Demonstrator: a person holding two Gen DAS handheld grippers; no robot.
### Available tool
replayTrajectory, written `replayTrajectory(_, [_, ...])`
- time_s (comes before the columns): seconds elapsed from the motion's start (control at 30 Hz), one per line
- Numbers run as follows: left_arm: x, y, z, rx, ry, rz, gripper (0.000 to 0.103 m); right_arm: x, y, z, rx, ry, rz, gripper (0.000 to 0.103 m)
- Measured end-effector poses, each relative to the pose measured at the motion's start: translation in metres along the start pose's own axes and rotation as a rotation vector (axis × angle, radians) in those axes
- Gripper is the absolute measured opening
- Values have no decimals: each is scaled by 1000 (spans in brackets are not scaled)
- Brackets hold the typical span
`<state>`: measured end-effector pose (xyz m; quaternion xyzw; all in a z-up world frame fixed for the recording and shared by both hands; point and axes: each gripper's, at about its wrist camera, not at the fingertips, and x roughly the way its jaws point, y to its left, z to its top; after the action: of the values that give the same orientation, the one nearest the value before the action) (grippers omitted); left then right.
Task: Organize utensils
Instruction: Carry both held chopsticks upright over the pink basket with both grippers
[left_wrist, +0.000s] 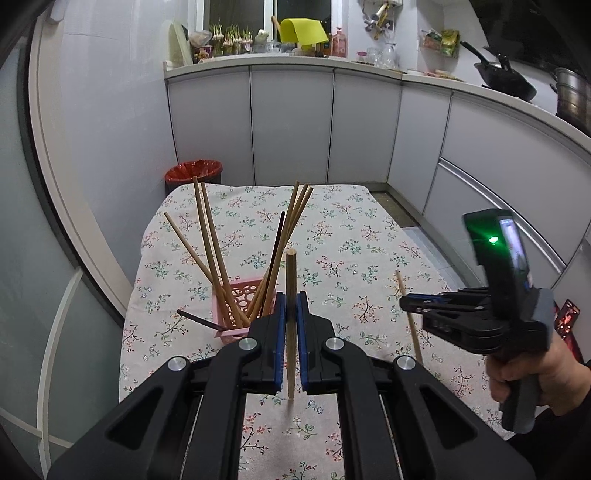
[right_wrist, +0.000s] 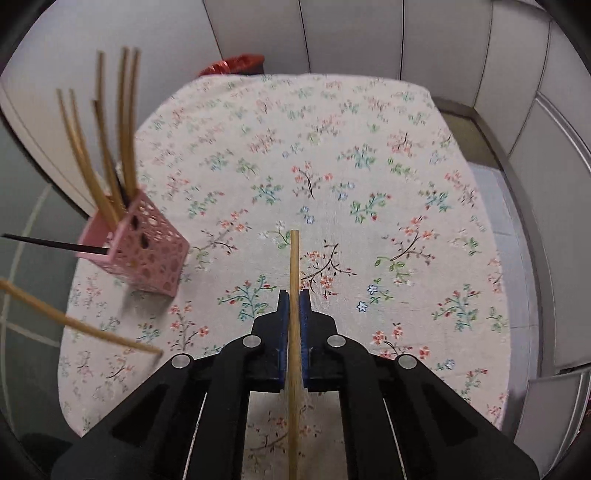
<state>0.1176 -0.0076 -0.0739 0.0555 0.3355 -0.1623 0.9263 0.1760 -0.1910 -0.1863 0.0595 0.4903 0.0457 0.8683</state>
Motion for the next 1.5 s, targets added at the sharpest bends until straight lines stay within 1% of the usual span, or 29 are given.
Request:
replayTrajectory(0.2, [-14,-3,3,7,-41,-5,6,-48,1,0,-16,-102,33,5])
replayTrajectory(0.3, [-25,-3,6,2,-79,-7,6,-77,2,-3,-32,-166,50,5])
replayTrajectory(0.4, [-35,-2,12,-8,-113,-1,6,-98,4,-4,-46,-223,62,5])
replayTrajectory(0.7, [-67,19,30,-92,-249,17,6,-144,23,3,-100,-381,71,5])
replayTrajectory(0.8, [-79,26,36,-116,-313,43,6,-161,28,6,-102,-429,88,5])
replayTrajectory(0.9, [-83,31,40,-145,-367,50,6,-172,32,10,-97,-464,107,5])
replayTrajectory(1.03, [-76,34,43,-139,-412,92,6,-177,37,16,-87,-485,133,5])
replayTrajectory(1.17, [-59,31,45,-99,-436,123,6,-174,42,19,-82,-487,148,5])
replayTrajectory(1.33, [-30,32,46,-94,-413,140,6,-170,48,21,-79,-487,161,5])
replayTrajectory(1.5, [0,34,45,-86,-373,154,6,-166,54,23,-79,-491,162,5])
